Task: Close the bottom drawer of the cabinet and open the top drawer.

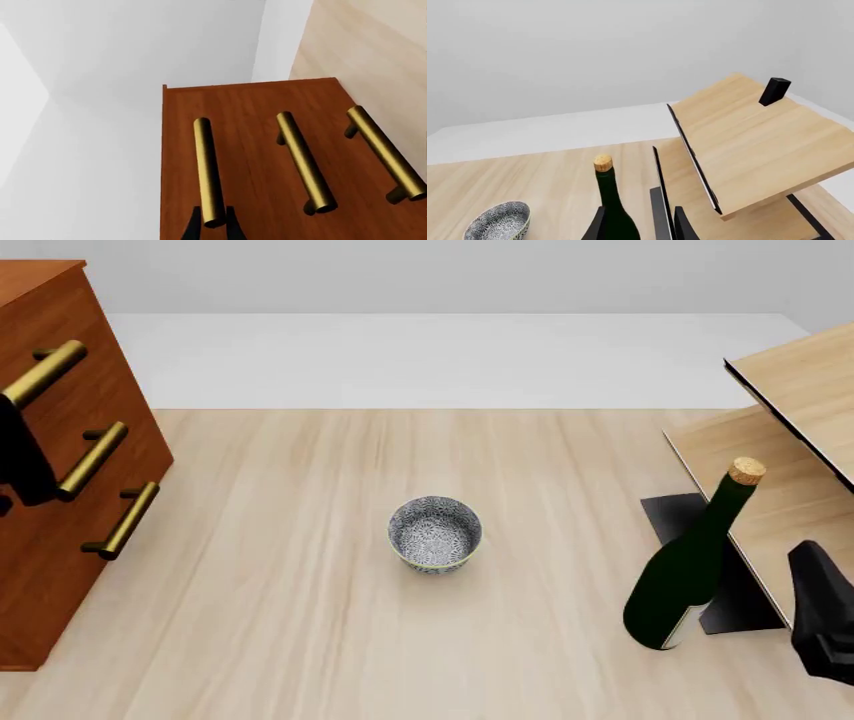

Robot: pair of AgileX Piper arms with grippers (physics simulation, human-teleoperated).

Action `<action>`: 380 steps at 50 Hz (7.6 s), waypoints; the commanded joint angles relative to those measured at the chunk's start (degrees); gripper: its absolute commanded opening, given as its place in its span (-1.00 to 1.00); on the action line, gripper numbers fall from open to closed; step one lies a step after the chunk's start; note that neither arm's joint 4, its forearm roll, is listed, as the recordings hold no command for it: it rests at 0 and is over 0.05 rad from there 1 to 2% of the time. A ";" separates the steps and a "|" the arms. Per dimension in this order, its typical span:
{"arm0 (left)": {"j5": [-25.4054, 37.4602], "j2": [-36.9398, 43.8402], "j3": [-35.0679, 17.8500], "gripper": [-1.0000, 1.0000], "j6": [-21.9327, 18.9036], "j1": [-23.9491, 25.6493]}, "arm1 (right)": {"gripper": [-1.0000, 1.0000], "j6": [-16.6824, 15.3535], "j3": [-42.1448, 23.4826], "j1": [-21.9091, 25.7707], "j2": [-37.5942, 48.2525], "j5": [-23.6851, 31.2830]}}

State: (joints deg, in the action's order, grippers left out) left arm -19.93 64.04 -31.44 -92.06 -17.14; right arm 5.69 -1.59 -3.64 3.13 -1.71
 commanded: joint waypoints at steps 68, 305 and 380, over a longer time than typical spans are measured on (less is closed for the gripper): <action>1.50 -2.39 1.44 -1.00 0.08 8.70 | 1.00 0.40 -0.18 -0.29 0.93 -0.79; 79.87 4.74 -57.67 1.00 80.04 11.17 | 1.00 0.76 -0.52 -0.25 -1.17 1.10; 73.38 0.42 -42.38 1.00 81.09 7.10 | 1.00 0.83 -0.46 -0.26 -0.93 0.90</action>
State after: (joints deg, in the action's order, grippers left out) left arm 54.53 64.78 -75.97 -11.29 -9.89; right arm 6.48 -2.07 -3.83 2.07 -0.67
